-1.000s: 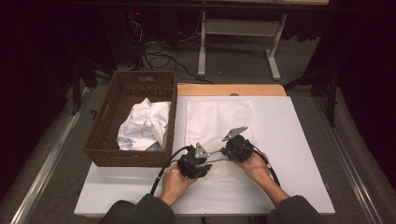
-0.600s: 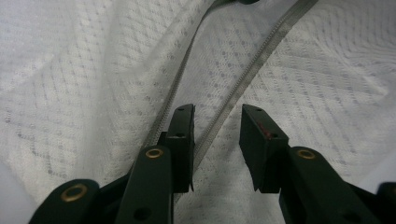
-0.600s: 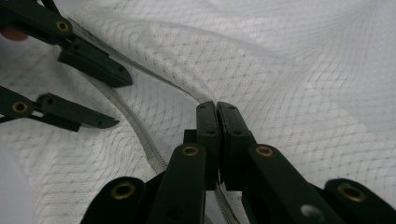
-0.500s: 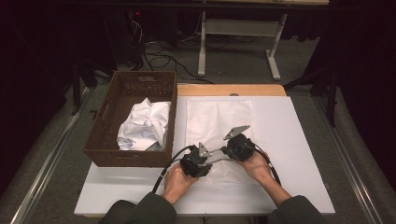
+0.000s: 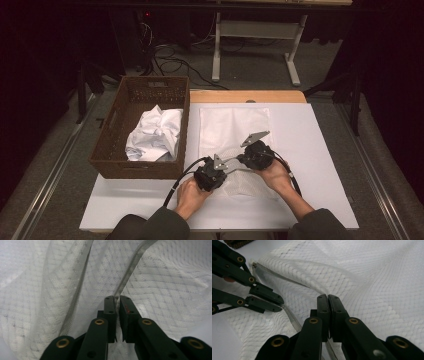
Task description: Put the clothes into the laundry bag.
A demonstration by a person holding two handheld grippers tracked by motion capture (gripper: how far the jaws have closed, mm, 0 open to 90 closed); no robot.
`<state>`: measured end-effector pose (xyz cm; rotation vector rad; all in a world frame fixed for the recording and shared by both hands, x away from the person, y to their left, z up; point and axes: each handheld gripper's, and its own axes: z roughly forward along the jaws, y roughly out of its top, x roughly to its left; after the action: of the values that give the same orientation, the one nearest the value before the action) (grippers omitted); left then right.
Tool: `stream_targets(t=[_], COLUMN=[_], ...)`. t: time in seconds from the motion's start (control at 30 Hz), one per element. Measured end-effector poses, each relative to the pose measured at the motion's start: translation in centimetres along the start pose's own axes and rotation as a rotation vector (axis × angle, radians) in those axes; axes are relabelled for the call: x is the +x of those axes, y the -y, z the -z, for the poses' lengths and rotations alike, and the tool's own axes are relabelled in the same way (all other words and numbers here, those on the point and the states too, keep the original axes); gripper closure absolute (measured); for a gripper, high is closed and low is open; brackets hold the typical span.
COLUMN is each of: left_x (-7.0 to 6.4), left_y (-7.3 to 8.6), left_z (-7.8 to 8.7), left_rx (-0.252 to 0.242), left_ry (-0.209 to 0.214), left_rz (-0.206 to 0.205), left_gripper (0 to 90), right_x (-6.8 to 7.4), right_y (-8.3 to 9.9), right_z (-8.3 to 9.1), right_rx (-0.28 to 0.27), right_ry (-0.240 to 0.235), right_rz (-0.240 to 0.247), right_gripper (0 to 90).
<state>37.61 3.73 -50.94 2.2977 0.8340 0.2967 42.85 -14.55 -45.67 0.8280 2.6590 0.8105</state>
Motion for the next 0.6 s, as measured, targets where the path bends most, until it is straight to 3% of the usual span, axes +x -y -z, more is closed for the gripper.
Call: stream_targets(t=[0.13, 0.33, 0.53, 0.6], left_x=[0.1, 0.2, -0.1, -0.5], left_y=[0.0, 0.0, -0.1, 0.0], left_z=[0.0, 0.2, 0.5, 0.8], left_rx=[0.002, 0.010, 0.041, 0.060], left_ry=[0.007, 0.021, 0.036, 0.025], left_rz=[0.000, 0.009, 0.010, -0.012], left_gripper=[87.2, 87.7, 87.8, 87.7], right_x=[-0.2, -0.9, -1.0, -1.0], right_y=[0.1, 0.0, -0.9, -1.2], right_z=[0.1, 0.7, 1.9, 2.4], right_rx=[0.007, -0.005, -0.026, -0.027], right_ry=[-0.008, 0.019, 0.038, 0.046], right_rz=[-0.016, -0.049, -0.024, -0.017], right_gripper=[88.8, 89.3, 89.1, 89.1])
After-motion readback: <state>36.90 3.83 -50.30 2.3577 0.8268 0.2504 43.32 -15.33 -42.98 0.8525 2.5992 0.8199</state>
